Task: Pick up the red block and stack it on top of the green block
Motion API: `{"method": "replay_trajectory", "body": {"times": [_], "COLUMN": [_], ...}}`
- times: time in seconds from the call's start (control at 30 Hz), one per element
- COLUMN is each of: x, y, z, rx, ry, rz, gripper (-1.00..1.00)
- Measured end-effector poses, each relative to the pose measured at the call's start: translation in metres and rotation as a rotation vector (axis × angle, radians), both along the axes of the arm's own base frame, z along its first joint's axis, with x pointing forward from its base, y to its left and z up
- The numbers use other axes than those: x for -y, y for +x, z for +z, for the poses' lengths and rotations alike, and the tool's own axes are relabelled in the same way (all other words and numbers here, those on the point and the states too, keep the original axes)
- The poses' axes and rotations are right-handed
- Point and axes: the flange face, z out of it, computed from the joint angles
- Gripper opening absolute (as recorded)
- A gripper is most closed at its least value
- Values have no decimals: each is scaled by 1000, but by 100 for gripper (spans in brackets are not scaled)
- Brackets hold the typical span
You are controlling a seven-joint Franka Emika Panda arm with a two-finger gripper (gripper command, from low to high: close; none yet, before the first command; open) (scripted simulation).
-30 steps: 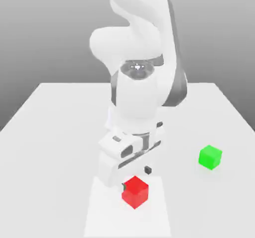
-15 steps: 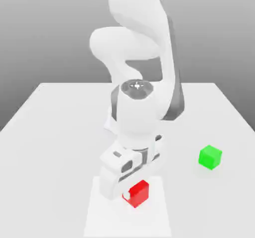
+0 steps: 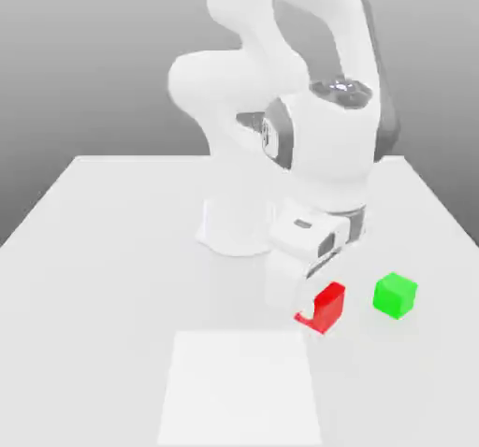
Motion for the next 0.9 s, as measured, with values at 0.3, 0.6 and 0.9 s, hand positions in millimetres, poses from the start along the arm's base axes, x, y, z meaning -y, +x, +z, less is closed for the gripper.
{"method": "replay_trajectory", "body": {"times": [0.3,0.6,0.9], "x": [-108,-118,-118], "y": [-105,-111,-115], "z": [12,-5,-44], "rx": [0,18,12], "ry": [6,-12,-2], "rz": [201,216,220], "gripper": [-100,-100,-100]}}
